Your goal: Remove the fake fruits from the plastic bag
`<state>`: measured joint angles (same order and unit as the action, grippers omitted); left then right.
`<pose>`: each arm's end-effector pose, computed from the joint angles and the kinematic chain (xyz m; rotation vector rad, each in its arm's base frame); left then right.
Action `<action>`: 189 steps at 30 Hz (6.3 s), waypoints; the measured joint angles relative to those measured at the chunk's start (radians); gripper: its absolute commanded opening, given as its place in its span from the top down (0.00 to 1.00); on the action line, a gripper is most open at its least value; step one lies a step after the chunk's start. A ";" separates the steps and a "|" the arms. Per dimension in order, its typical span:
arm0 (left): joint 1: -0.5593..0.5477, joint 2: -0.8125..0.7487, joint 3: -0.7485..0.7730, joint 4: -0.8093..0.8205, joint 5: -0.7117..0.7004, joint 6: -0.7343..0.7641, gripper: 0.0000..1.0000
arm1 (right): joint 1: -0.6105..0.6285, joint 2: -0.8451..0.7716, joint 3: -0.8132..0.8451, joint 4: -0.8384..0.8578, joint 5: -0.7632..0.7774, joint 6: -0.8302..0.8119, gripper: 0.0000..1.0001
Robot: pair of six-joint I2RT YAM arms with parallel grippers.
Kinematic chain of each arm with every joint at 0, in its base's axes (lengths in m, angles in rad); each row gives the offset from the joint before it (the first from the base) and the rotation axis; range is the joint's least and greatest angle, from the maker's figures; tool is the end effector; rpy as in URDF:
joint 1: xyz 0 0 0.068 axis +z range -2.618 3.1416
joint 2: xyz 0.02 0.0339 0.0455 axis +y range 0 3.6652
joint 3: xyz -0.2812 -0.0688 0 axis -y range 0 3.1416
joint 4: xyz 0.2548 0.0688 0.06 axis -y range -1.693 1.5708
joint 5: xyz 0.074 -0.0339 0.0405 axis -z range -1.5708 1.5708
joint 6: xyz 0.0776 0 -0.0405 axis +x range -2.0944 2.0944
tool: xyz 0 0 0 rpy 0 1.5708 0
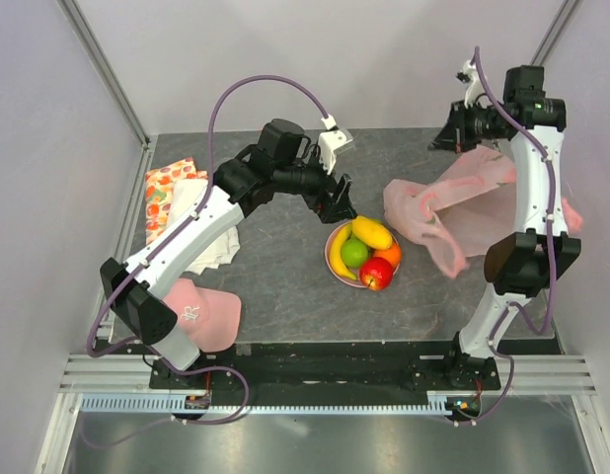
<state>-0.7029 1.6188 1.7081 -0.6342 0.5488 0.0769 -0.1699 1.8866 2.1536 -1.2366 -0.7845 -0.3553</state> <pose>0.2804 -0.2906 0.4042 1.1299 1.8547 -0.9465 0.4136 -0.0153 0.3996 -0.5014 2.2396 0.7262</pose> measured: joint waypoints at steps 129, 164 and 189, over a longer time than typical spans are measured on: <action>0.058 -0.117 -0.079 0.108 -0.179 0.108 0.37 | -0.240 -0.678 -1.304 0.589 1.151 -0.916 0.02; -0.273 0.346 0.208 0.249 -0.386 -0.253 0.01 | 0.068 -0.076 0.008 0.002 0.440 -0.004 1.00; -0.256 0.646 0.498 0.357 -0.786 -0.092 0.98 | -0.008 -0.021 0.118 0.010 0.286 0.072 1.00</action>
<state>-0.9592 2.2650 2.2059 -0.2768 -0.2375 -0.0151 -0.1780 1.8652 2.2719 -1.2270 -0.4984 -0.2832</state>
